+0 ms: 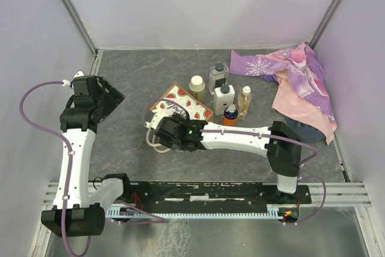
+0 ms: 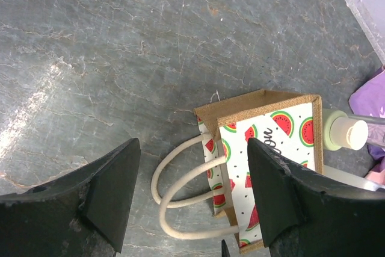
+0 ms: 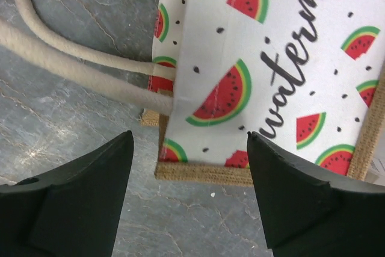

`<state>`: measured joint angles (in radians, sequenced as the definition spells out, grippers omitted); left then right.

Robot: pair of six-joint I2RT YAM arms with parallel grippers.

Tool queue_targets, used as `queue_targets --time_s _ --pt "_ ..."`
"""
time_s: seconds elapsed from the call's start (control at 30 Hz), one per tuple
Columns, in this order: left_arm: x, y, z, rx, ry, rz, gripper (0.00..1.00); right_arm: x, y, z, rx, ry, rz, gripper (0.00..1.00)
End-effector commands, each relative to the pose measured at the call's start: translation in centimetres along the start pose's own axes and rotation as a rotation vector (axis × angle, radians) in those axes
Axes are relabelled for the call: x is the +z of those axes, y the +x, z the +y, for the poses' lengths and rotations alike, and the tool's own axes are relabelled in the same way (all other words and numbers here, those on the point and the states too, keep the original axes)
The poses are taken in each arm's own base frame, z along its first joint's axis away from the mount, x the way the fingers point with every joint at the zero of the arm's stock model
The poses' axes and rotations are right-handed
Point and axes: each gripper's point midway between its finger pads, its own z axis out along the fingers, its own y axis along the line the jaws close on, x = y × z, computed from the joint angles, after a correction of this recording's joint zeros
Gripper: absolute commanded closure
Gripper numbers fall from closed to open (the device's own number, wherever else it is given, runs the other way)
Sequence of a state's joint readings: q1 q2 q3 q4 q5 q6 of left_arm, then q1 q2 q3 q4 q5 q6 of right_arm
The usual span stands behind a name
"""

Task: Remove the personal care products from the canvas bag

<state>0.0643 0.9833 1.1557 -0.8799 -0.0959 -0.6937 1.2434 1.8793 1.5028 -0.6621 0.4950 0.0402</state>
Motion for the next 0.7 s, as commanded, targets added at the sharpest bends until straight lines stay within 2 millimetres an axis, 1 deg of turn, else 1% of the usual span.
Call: queue_targets --time_s 0.0,0.1,0.17,0.23,0.27,0.3,0.33,0.37,0.4,0.43,0.5,0.57,0.6,0.63,0.67 --pt "-0.5 -1.1 -1.4 -0.012 0.066 -0.037 0.22 -2.2 -1.4 -1.0 0.060 0.000 -0.088 0.15" --pt "-0.4 -0.9 -1.3 -0.008 0.065 -0.033 0.22 -2.0 -1.2 -1.5 0.059 0.037 -0.084 0.14" --pt "-0.4 -0.8 -1.4 -0.009 0.070 -0.029 0.22 -1.4 -1.0 -2.0 0.047 0.084 -0.069 0.14" --pt "-0.5 -0.8 -1.4 -0.011 0.074 -0.028 0.22 -0.4 -0.9 -1.8 0.033 0.098 -0.063 0.15" --pt "-0.5 -0.8 -1.5 -0.010 0.076 -0.029 0.22 0.1 -0.9 -1.7 0.029 0.107 -0.060 0.19" --pt "-0.6 -0.9 -1.5 -0.008 0.075 -0.032 0.22 0.5 -0.9 -1.5 0.023 0.112 -0.057 0.25" --pt "-0.6 -1.0 -1.5 -0.006 0.074 -0.036 0.22 0.9 -0.8 -1.5 0.017 0.122 -0.051 0.35" --pt "-0.7 -1.1 -1.4 -0.004 0.072 -0.041 0.22 1.2 -0.7 -1.5 0.016 0.135 -0.045 0.51" --pt "-0.8 -1.3 -1.4 -0.003 0.068 -0.046 0.22 1.2 -0.7 -1.6 0.015 0.141 -0.039 0.71" --pt "-0.9 -1.4 -1.4 -0.002 0.067 -0.052 0.22 1.1 -0.8 -1.7 0.021 0.143 -0.037 0.81" --pt "-1.2 -1.6 -1.2 0.002 0.060 -0.063 0.22 0.4 -1.0 -1.8 0.041 0.130 -0.048 0.91" --pt "-1.4 -2.1 -1.1 0.007 0.049 -0.079 0.22 -1.3 -1.5 -2.0 0.076 0.092 -0.063 0.97" --pt "-1.5 -2.3 -1.0 0.009 0.042 -0.087 0.22 -3.0 -2.5 -2.3 0.111 0.056 -0.099 0.99" --pt "-1.6 -2.5 -1.0 0.011 0.037 -0.094 0.22 -4.1 -2.8 -2.1 0.134 0.016 -0.115 0.99" --pt "-1.7 -2.8 -1.0 0.012 0.035 -0.104 0.22 -6.4 -4.0 -2.7 0.179 -0.023 -0.168 0.99"
